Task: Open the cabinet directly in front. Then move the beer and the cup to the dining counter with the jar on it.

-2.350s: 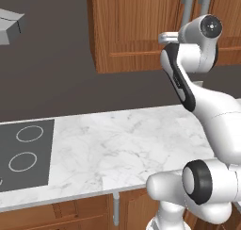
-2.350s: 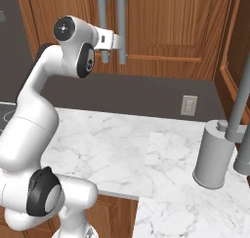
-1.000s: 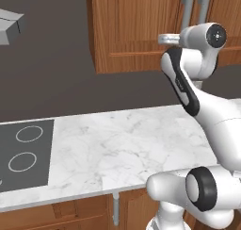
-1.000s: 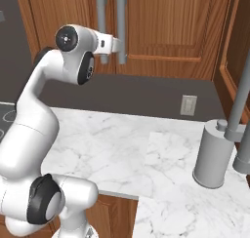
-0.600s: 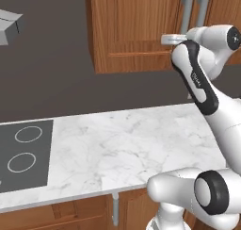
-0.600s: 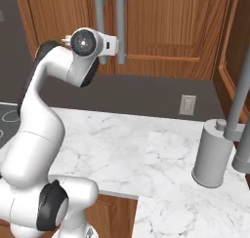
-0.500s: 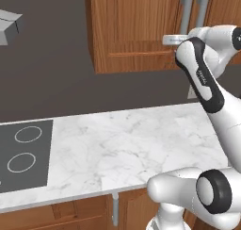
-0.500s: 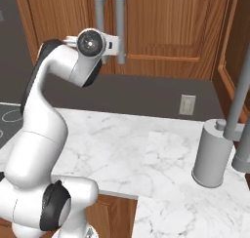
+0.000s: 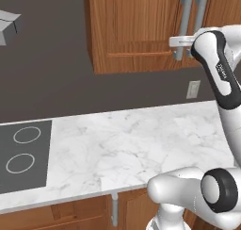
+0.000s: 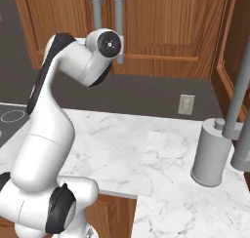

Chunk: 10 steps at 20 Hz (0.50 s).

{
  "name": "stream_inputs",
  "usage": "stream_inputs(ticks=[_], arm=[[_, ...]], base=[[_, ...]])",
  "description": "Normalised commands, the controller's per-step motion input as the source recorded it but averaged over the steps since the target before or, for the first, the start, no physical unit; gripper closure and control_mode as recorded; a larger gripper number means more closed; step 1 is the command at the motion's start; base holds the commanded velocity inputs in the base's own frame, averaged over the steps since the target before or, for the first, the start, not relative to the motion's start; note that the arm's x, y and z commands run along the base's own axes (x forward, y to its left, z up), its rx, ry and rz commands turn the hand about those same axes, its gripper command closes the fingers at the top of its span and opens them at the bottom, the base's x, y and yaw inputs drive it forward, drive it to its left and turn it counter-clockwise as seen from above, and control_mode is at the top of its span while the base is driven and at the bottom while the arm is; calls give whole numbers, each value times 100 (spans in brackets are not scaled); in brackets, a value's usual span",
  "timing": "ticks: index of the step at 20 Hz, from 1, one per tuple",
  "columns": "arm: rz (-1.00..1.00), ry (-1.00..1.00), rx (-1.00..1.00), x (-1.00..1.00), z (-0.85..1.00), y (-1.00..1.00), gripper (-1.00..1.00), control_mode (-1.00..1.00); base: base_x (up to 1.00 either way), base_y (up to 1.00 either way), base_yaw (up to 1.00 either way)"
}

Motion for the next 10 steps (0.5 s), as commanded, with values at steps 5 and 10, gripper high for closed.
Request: stream_inputs(ticks=[5, 10], arm=[[11, 7, 0, -10, 0, 100, 100, -100], [8, 12, -2, -25, 0, 100, 100, -100]], base=[[0, 0, 0], [0, 0, 0]])
